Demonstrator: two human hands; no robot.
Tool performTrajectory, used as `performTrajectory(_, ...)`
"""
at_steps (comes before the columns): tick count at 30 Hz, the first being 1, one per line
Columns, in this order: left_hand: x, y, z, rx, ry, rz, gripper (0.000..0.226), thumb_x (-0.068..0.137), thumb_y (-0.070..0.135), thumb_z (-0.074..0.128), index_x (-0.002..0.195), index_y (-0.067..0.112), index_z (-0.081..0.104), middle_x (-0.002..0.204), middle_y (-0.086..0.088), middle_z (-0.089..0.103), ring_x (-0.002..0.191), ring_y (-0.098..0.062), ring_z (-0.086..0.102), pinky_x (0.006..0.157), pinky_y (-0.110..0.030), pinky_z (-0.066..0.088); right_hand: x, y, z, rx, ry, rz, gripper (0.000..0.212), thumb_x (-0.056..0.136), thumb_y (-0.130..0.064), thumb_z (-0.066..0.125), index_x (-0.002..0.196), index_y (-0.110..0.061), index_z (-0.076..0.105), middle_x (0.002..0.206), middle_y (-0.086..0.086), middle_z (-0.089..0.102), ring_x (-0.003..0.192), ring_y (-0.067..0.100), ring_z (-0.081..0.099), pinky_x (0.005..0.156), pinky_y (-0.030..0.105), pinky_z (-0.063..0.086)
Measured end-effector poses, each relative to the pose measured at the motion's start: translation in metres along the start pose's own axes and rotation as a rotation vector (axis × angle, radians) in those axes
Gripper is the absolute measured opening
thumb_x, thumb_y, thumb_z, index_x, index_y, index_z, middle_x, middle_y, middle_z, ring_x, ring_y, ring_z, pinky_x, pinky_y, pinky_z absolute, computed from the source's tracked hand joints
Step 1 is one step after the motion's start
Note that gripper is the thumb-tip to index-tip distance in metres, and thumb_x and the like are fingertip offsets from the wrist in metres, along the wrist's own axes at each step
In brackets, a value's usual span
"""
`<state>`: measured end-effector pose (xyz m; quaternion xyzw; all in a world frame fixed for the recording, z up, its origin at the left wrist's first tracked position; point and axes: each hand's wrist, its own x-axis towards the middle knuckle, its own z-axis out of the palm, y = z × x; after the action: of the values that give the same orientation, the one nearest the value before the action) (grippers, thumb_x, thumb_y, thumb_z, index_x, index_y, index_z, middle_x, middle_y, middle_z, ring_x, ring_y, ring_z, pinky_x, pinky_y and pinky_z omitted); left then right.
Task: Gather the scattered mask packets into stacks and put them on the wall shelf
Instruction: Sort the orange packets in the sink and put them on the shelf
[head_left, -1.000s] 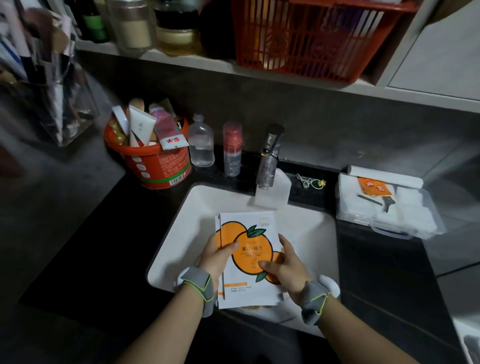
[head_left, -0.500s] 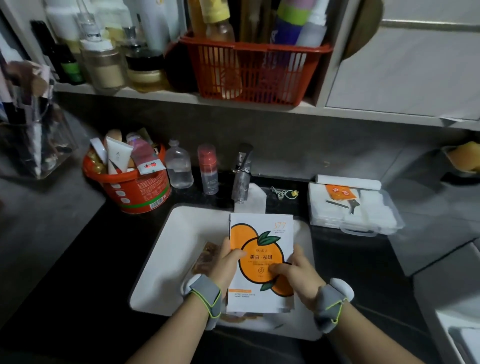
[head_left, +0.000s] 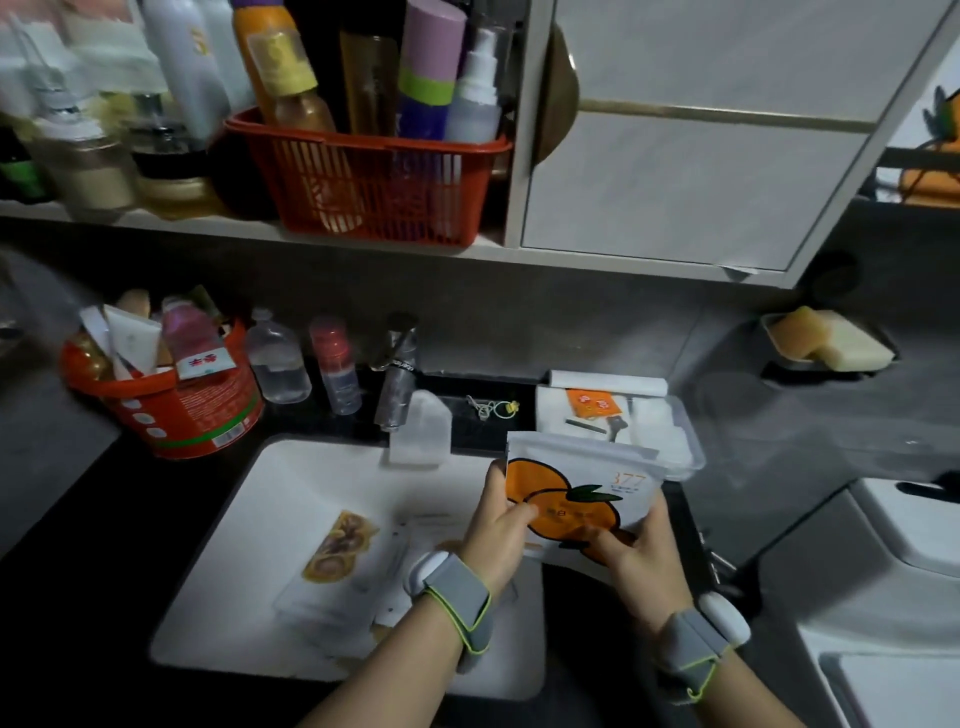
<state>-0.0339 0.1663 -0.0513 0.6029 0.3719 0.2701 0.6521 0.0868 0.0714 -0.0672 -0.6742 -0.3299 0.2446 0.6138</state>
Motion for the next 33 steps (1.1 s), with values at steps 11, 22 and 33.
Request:
performTrajectory(11, -0.026, -0.023, 0.028, -0.086, -0.05, 0.001, 0.056, 0.065, 0.013, 0.055, 0.116, 0.03, 0.041, 0.106, 0.005, 0.061, 0.1, -0.009, 0.059, 0.078, -0.01, 0.048, -0.023, 0.03, -0.027, -0.044, -0.015, 0.095, 0.06, 0.074, 0.019, 0.059, 0.115, -0.023, 0.049, 0.106, -0.006, 0.062, 0.096, -0.002, 0.062, 0.074, 0.009, 0.049)
performTrajectory(22, -0.024, -0.029, 0.039, -0.093, -0.021, -0.107, 0.04, 0.072, 0.016, 0.058, 0.11, 0.016, 0.046, 0.104, -0.008, 0.06, 0.103, -0.024, 0.055, 0.082, -0.023, 0.044, -0.028, 0.035, -0.039, -0.037, -0.098, 0.168, 0.057, 0.081, 0.008, 0.063, 0.121, -0.025, 0.04, 0.112, -0.008, 0.058, 0.1, 0.0, 0.057, 0.08, 0.013, 0.048)
performTrajectory(33, -0.033, -0.024, 0.047, -0.318, 0.022, -0.177, 0.028, 0.092, 0.009, 0.055, 0.118, 0.021, 0.054, 0.127, -0.007, 0.06, 0.12, -0.026, 0.054, 0.106, -0.049, 0.04, -0.024, 0.008, -0.068, 0.008, -0.125, 0.191, 0.049, 0.08, -0.001, 0.071, 0.121, -0.016, 0.05, 0.105, 0.008, 0.066, 0.095, 0.02, 0.065, 0.082, 0.033, 0.056)
